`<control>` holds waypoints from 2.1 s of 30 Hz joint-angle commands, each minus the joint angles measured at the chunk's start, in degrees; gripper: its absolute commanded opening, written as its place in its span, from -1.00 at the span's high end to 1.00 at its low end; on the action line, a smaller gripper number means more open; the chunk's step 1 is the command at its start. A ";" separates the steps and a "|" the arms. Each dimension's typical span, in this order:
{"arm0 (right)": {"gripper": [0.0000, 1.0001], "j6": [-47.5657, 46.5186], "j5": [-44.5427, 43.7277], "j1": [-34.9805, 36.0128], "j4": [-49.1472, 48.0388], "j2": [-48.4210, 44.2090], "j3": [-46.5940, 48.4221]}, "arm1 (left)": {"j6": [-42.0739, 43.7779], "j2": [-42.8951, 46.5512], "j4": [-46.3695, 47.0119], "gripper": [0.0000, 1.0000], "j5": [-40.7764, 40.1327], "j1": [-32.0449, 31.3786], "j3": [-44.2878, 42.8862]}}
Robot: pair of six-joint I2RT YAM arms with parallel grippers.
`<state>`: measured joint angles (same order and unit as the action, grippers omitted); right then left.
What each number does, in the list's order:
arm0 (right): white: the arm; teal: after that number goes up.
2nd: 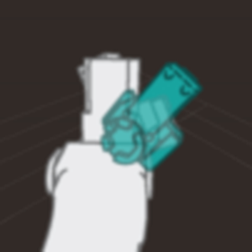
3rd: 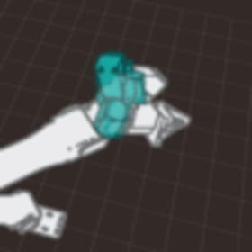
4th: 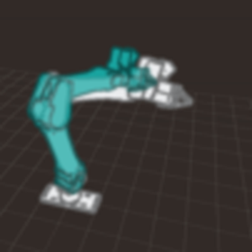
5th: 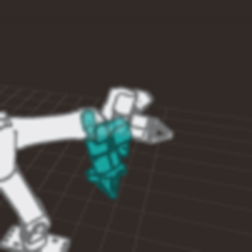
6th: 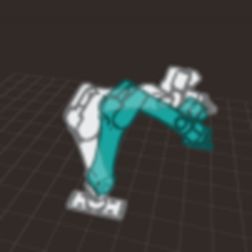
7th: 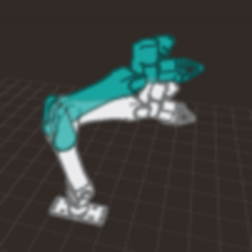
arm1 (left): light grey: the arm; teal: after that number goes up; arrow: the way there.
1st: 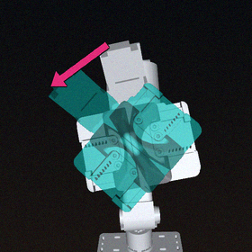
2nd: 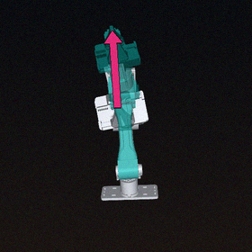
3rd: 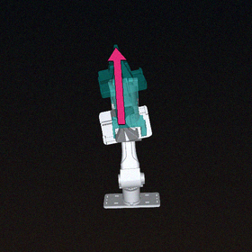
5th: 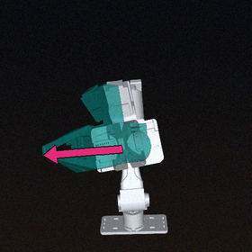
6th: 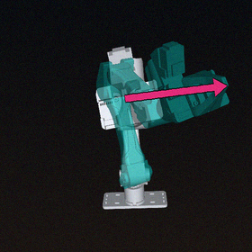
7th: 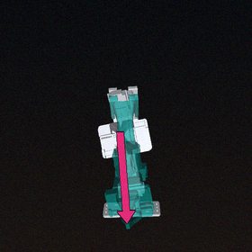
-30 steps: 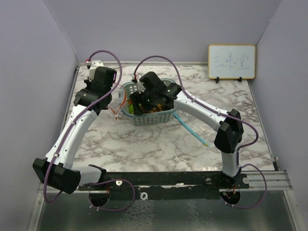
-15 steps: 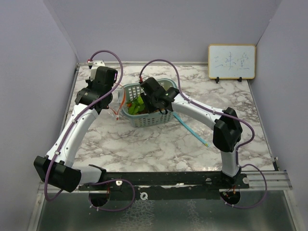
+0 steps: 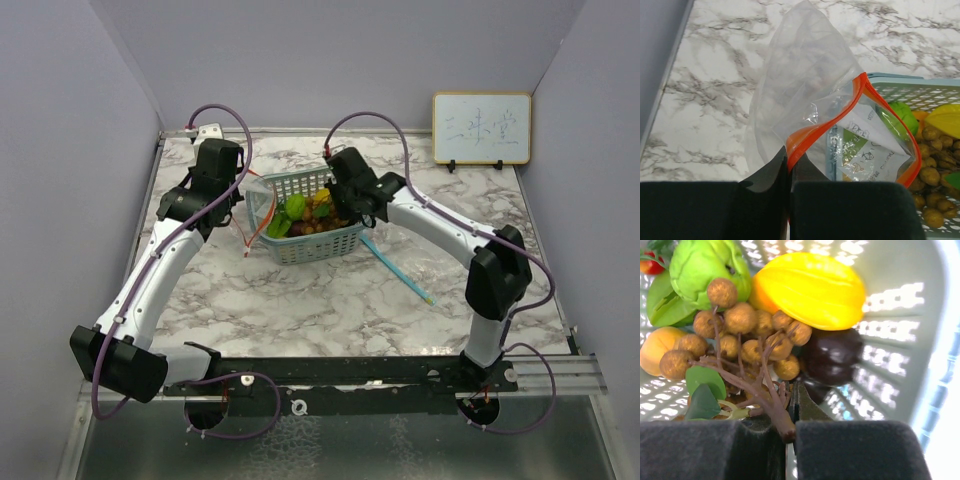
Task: Place the food in the zip-top bag and seal the zipper
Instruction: Pick up the fake fruit from the bin.
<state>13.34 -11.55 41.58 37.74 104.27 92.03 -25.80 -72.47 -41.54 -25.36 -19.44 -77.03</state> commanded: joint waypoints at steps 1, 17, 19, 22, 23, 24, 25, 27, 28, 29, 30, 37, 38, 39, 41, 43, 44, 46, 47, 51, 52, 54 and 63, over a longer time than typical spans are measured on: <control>0.95 -4.12 6.86 -0.05 -7.55 -6.76 -0.38 | -2.07 1.10 3.54 1.00 6.20 0.12 -0.07; -0.55 -1.71 12.35 -0.10 -11.48 0.64 2.28 | -1.26 2.18 1.53 1.00 6.21 0.16 -1.67; -0.56 -1.88 14.45 -0.10 -11.77 1.56 2.94 | -0.89 2.40 1.42 1.00 6.20 0.12 -1.60; -0.56 -1.68 17.00 -0.10 -13.16 2.44 1.75 | -0.54 2.65 0.97 1.00 6.12 0.11 -1.70; -0.55 -1.39 17.49 -0.10 -13.67 2.77 1.10 | -0.44 2.74 0.92 1.00 6.05 0.15 -1.78; -0.53 -1.20 17.79 -0.10 -14.19 3.23 0.49 | -0.40 2.92 0.89 1.00 5.99 0.11 -1.80; -0.49 -1.09 17.99 -0.10 -14.36 3.73 0.18 | -0.32 3.03 0.81 1.00 5.83 0.11 -1.85; -0.38 -0.84 18.17 -0.10 -14.24 4.55 -0.15 | -0.27 3.20 0.56 1.00 5.48 0.11 -2.04; -0.25 -0.83 18.61 -0.10 -14.13 4.83 -0.31 | -0.14 3.27 0.44 1.00 5.23 0.15 -2.13; -0.14 -0.74 19.10 -0.10 -14.02 5.04 -0.46 | -0.01 3.37 0.22 1.00 4.97 0.16 -2.47; -0.10 -0.72 19.79 -0.10 -13.88 5.07 -0.71 | 0.02 3.38 0.09 1.00 4.71 0.11 -2.70; -0.15 -0.85 19.06 -0.11 -14.10 4.54 -4.48 | 0.08 3.74 -0.41 1.00 3.71 0.15 -4.24; -0.10 -0.88 18.42 -0.10 -14.31 4.58 -4.57 | -0.22 3.74 -0.43 1.00 3.93 0.11 -4.26; 0.03 -0.79 17.78 -0.10 -14.52 4.57 -4.53 | -0.49 3.67 -0.46 1.00 4.23 0.12 -4.31; 0.49 -0.77 16.47 -0.10 -14.88 4.42 -3.96 | -1.19 3.56 -0.47 1.00 5.01 0.13 -4.42; 0.75 -0.83 15.21 -0.10 -14.91 3.92 -2.74 | -1.86 3.28 -1.05 1.00 5.51 0.18 -5.11; 0.84 -0.94 14.77 -0.10 -14.62 3.54 -1.90 | -2.16 3.03 -1.41 1.00 5.62 0.18 -5.75; 0.94 -1.09 14.17 -0.14 -13.98 2.14 0.21 | -2.15 2.51 -2.06 1.00 5.83 0.12 -7.55; 0.95 -1.44 14.37 -0.25 -13.79 1.22 1.38 | -2.13 2.10 -2.45 1.00 5.85 0.12 -8.72; 0.95 -1.18 15.33 -1.04 -12.27 -2.75 5.42 | -1.31 -0.27 -4.18 1.00 6.13 0.11 -14.71; 0.95 -0.79 15.98 -1.51 -11.78 -3.83 6.26 | -1.12 -1.05 -4.57 1.00 6.34 0.16 -16.16; 0.95 0.21 17.60 -2.83 -11.54 -5.95 6.98 | -1.14 -2.56 -5.05 1.00 6.98 0.13 -18.46; 0.95 3.57 34.82 -10.30 -15.73 -14.48 11.85 | -2.04 -7.56 -2.19 1.00 9.63 0.11 -19.32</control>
<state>15.29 10.44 32.47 26.00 92.16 100.40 -27.31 -78.26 -45.06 -18.11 -19.44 -95.11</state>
